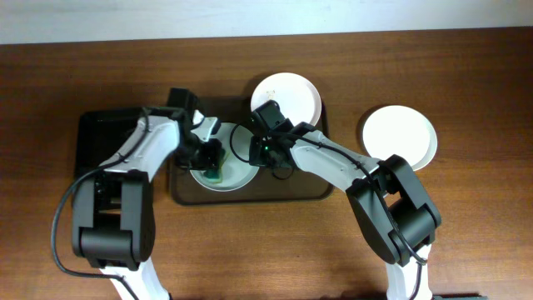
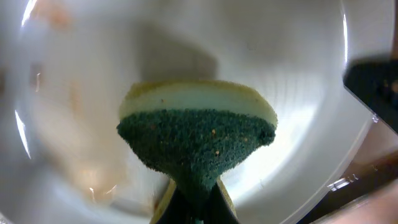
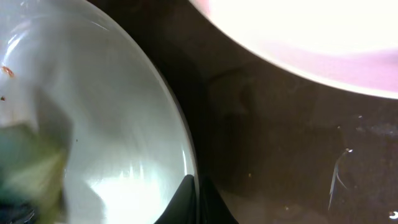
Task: Clean dirty plates on tray and stack at the side
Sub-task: 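Scrub the pale blue-green plate with the sponge in the left gripper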
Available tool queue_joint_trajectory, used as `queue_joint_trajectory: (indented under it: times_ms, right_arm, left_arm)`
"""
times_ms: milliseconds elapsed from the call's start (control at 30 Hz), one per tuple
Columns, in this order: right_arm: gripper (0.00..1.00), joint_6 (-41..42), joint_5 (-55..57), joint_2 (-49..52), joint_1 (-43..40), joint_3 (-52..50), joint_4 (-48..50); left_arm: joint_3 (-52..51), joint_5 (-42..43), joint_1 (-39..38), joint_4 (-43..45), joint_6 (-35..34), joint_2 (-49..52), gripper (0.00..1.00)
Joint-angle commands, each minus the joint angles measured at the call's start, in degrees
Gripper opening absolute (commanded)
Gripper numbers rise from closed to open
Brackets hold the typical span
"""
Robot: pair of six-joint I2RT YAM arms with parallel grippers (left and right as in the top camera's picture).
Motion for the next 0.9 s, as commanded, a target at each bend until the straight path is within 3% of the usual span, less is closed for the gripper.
queue_joint_trajectory:
  times_ms: [0, 133, 367, 567, 667, 767, 867]
  right_arm:
    - [0.04, 0.4, 1.0, 0.5, -0.2, 0.9, 0.0]
    - [0.04, 0.4, 1.0, 0.5, -0.2, 0.9, 0.0]
    - [0.04, 0.4, 1.0, 0.5, -0.2, 0.9, 0.0]
    - [0.04, 0.4, 1.0, 0.5, -0.2, 0.9, -0.1]
    - [0.04, 0.4, 1.0, 0.5, -0.2, 0.9, -0.1]
    - [0.04, 0.3, 1.0, 0.5, -0.2, 0.9, 0.0]
    - [0.04, 0.3, 1.0, 0.5, -0.2, 0.9, 0.0]
  left_arm:
    - [2.7, 2.5, 3.5, -3.3, 1.2, 0.1, 0.01]
    - [2.7, -2.4, 3.8, 3.0, 0.8, 2.0, 0.01]
    - [2.7, -2.4, 1.7, 15.6, 0.8, 10.9, 0.01]
    - [4.9, 2.5, 1.3, 9.7, 0.8, 12.2, 0.01]
    - [12.7, 8.9, 2.0, 0.7, 4.6, 12.1, 0.01]
    - [22.3, 9.9, 2.3, -6.3, 7.1, 12.1, 0.01]
    - [25.3, 9.4, 2.3, -6.4, 7.1, 12.1, 0.01]
